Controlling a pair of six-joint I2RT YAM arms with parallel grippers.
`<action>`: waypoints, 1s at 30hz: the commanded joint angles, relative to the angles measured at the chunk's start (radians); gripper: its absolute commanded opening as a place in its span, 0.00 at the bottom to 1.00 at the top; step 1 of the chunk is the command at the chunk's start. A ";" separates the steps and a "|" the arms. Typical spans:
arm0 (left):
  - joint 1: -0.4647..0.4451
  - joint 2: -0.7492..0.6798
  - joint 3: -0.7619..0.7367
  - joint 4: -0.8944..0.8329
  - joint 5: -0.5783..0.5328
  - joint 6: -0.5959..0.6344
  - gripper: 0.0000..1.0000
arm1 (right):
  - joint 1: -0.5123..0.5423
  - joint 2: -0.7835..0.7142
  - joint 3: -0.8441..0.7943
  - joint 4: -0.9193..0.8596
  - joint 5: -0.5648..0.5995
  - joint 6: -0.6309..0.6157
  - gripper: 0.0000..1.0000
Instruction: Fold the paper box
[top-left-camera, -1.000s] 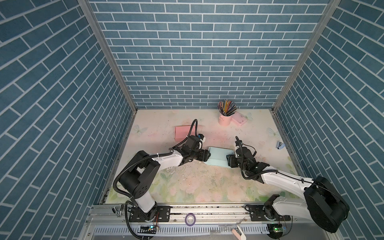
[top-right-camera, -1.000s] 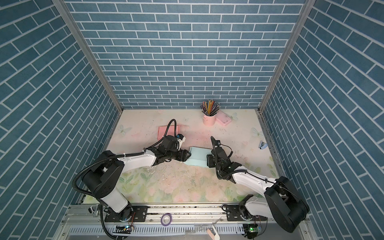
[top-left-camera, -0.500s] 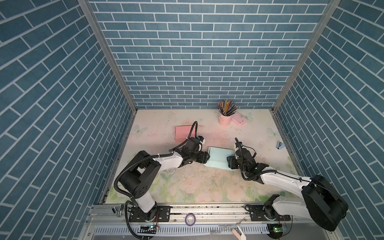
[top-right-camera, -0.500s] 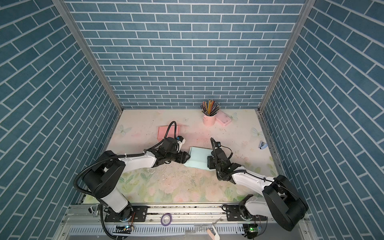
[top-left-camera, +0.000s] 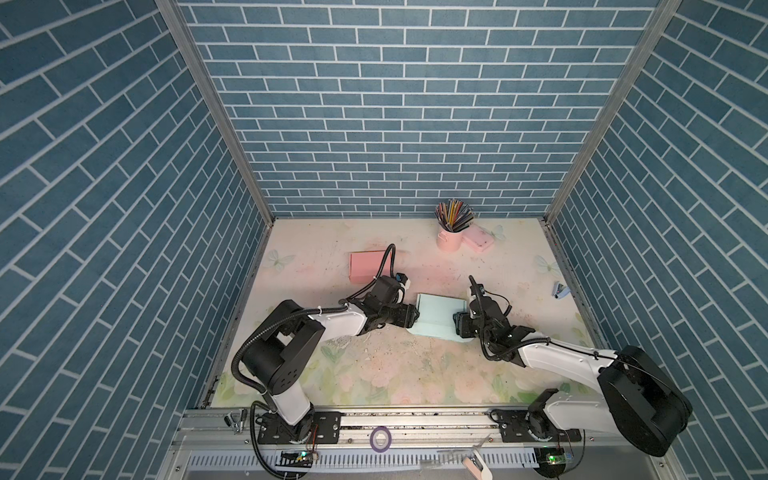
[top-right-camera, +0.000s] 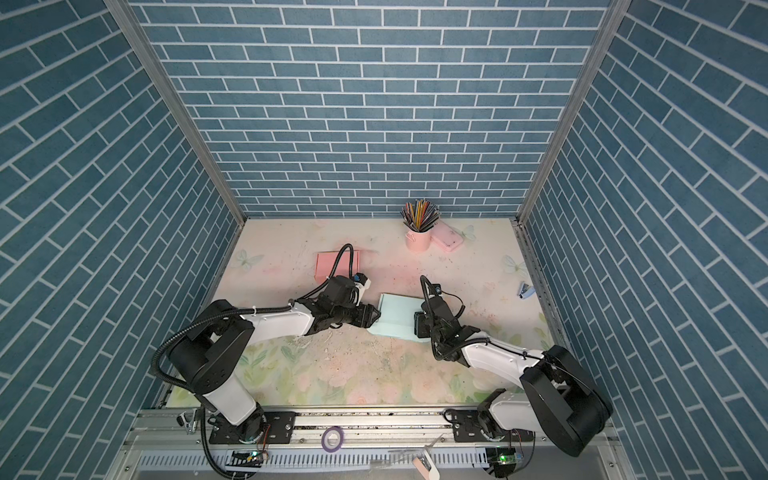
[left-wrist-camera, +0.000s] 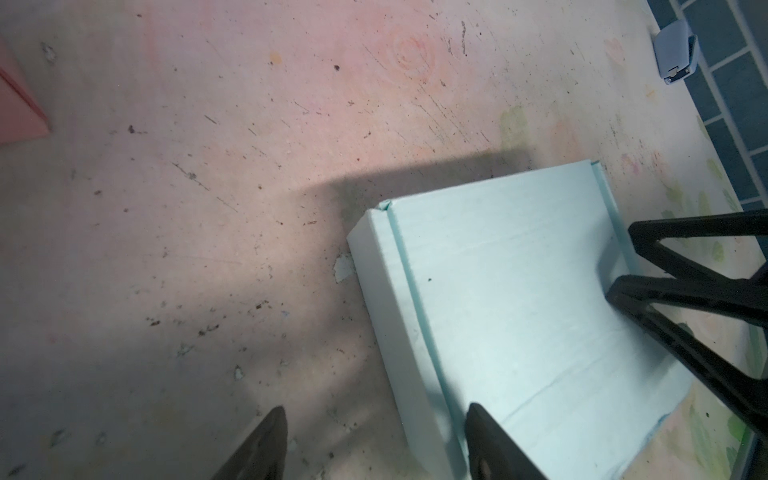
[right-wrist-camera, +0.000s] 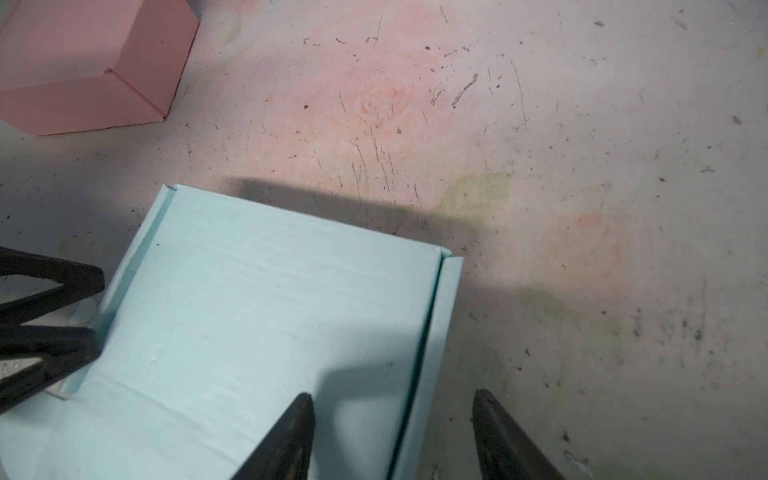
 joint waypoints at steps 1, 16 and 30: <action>-0.005 0.001 -0.011 -0.006 -0.002 -0.003 0.68 | -0.003 0.007 0.003 -0.048 0.010 0.028 0.61; -0.058 -0.261 -0.025 -0.186 -0.171 0.027 0.79 | -0.003 -0.196 0.074 -0.254 -0.061 0.020 0.62; -0.148 -0.211 -0.036 -0.148 -0.098 -0.009 0.68 | 0.034 -0.272 -0.026 -0.275 -0.247 0.101 0.61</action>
